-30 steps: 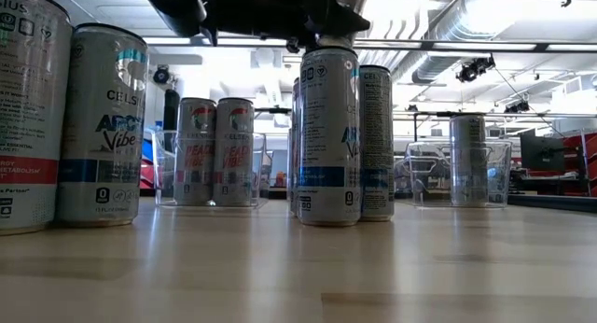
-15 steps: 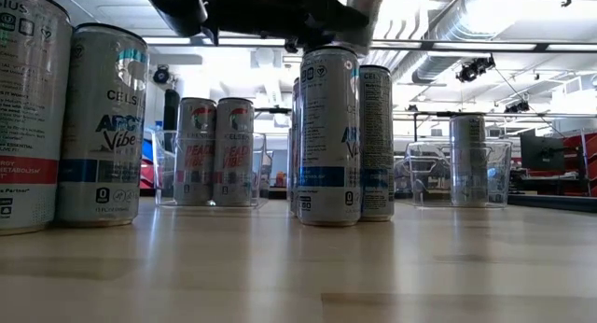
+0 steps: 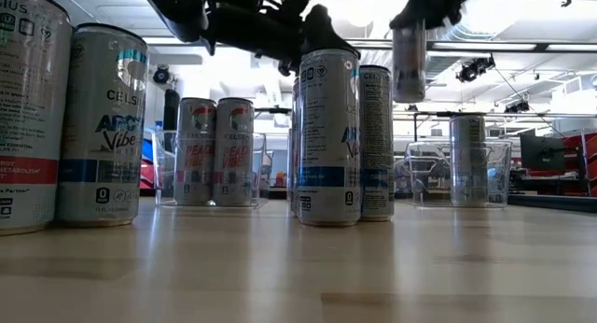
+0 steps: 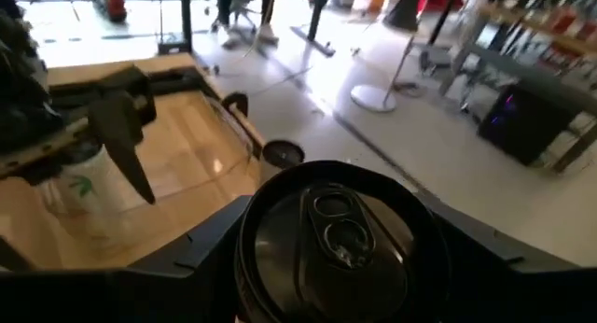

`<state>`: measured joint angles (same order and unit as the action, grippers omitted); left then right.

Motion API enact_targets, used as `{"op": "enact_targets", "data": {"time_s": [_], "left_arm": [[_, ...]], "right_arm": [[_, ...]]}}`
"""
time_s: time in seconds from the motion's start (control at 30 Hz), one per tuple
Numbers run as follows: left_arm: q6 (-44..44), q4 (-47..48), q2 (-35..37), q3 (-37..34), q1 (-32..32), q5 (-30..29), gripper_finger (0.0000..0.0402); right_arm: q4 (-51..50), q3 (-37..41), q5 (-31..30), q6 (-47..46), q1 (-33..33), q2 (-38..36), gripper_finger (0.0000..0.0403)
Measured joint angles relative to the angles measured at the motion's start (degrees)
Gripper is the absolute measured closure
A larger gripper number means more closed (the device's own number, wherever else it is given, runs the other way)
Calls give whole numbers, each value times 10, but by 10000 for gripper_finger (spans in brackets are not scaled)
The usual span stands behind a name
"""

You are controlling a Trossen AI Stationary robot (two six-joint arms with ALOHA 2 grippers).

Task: Sort soda cans
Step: Put the white-yellow soda can into the top right transparent bin

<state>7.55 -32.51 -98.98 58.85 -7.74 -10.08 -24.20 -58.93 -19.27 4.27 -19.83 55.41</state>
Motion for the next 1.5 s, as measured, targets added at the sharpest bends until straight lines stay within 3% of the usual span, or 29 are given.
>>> {"op": "enact_targets", "data": {"time_s": [0.2, 0.57, 1.13, 1.5], "left_arm": [[2, 41, 24, -5, 7, -17, 74], [3, 5, 102, -79, 10, -52, 74], [0, -35, 106, -94, 10, -52, 74], [0, -34, 106, -94, 10, -52, 74]], "right_arm": [[27, 88, 16, -17, -52, -18, 158], [143, 210, 45, -28, -57, -29, 158], [175, 289, 34, -56, -57, -29, 158], [186, 299, 34, -69, -56, -29, 140]]}}
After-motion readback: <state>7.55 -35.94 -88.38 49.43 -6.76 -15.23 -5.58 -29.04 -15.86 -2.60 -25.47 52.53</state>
